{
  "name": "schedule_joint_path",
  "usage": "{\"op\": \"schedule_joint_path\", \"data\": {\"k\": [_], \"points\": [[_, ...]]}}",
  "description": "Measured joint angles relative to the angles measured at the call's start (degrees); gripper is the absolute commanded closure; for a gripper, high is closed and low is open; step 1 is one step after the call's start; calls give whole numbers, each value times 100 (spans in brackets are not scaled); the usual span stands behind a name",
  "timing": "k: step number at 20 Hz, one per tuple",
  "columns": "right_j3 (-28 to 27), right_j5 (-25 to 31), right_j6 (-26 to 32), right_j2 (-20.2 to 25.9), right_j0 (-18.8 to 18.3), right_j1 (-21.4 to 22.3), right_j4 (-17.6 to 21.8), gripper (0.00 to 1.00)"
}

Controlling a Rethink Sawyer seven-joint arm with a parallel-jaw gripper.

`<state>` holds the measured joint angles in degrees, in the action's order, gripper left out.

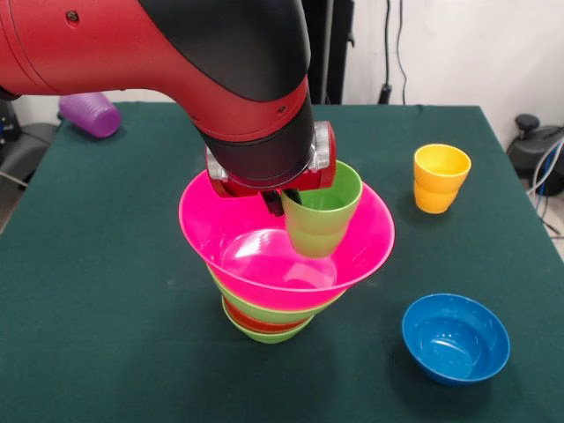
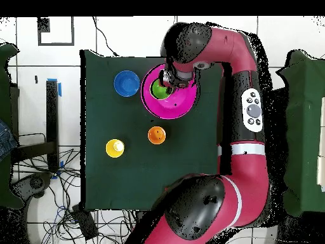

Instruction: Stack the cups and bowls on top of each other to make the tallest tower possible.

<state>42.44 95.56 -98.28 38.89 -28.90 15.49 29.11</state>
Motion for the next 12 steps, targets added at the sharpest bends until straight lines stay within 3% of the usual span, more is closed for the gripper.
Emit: {"op": "schedule_joint_path", "data": {"k": [12], "points": [[241, -75, 34, -1, -171, 244, 30, 100]]}}
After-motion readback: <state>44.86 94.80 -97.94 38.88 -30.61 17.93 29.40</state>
